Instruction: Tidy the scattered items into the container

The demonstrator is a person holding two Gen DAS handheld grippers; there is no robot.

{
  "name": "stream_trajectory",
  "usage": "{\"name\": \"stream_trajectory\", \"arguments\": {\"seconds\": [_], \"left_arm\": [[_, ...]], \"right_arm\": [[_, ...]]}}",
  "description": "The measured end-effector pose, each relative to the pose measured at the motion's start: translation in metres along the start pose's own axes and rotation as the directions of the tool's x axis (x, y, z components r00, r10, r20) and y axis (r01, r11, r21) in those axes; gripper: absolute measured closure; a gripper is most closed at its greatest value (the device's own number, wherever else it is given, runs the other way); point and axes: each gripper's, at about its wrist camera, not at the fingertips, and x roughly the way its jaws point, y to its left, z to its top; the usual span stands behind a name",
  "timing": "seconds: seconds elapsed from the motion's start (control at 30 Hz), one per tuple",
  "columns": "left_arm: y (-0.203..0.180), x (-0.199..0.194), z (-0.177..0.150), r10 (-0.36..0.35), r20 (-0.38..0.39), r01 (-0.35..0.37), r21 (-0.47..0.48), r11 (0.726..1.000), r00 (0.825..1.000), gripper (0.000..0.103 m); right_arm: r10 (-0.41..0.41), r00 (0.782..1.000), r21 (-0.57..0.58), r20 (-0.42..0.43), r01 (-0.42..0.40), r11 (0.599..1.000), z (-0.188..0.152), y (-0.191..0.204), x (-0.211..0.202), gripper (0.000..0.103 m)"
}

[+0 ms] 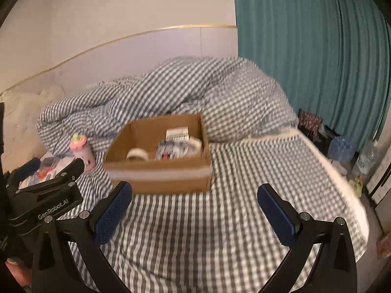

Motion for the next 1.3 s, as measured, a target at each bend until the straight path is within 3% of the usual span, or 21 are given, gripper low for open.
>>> {"name": "stream_trajectory", "arguments": {"seconds": [0.13,0.23,0.53,1.3], "left_arm": [[0.002,0.002,-0.036,-0.010,-0.027,0.010,-0.002,1.000,1.000,0.000],[0.006,0.001,-0.043,-0.004,-0.041,0.004,0.001,1.000,0.999,0.000],[0.007,-0.006,-0.030,0.021,-0.006,-0.021,0.008,1.000,1.000,0.000],[0.002,0.018,-0.025,0.018,-0.050,-0.017,0.023,1.000,0.999,0.000]], "right_arm": [[-0.030,0.999,-0.023,-0.041,0.029,0.999,-0.017,0.003,0.007,0.000],[-0.039,0.998,-0.016,-0.039,0.038,0.999,-0.014,0.001,0.006,0.000],[-0.058,0.998,-0.015,-0.034,0.057,0.998,0.001,0.001,0.010,0.000],[-0.077,0.995,-0.044,-0.062,0.075,0.996,0.003,0.007,0.024,0.000]]}}
